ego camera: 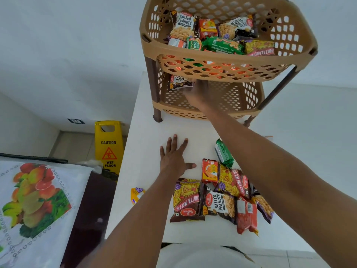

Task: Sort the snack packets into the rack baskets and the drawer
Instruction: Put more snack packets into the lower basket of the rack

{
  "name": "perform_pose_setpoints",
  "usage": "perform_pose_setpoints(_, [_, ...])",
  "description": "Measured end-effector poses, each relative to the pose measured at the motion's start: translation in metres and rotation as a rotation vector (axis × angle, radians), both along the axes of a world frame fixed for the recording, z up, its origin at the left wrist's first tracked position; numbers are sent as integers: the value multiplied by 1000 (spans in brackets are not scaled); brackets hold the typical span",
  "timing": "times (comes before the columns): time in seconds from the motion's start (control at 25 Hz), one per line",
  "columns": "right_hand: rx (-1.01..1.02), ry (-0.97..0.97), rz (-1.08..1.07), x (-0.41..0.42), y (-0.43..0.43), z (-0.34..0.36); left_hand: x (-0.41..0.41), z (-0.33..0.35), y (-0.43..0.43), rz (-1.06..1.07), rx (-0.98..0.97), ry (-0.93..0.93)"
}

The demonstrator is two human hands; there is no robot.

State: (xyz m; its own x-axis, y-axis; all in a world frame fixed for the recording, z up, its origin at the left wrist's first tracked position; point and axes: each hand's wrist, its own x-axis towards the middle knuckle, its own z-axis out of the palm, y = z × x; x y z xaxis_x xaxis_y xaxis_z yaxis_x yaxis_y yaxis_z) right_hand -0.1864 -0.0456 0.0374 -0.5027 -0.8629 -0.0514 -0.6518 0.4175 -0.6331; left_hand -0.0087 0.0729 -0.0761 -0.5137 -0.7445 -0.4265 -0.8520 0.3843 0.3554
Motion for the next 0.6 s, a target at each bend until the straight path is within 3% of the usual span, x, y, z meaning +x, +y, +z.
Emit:
perform_pose_setpoints(0.12, [-159,177,45,0,65,22,-1,3,0,-8,-3,-19])
perform_pose_setpoints(0.24, [-265,93,59,-8,143,17,-9,9,2,-5,10,-74])
perform_pose_setpoints(0.44, [-54,-98,134,-11,244,-11,-12,17,11,3,35,-74])
perform_pose_setpoints(0.6, [86,-119,149,-7,294,-34,-3,33,2,-13,44,72])
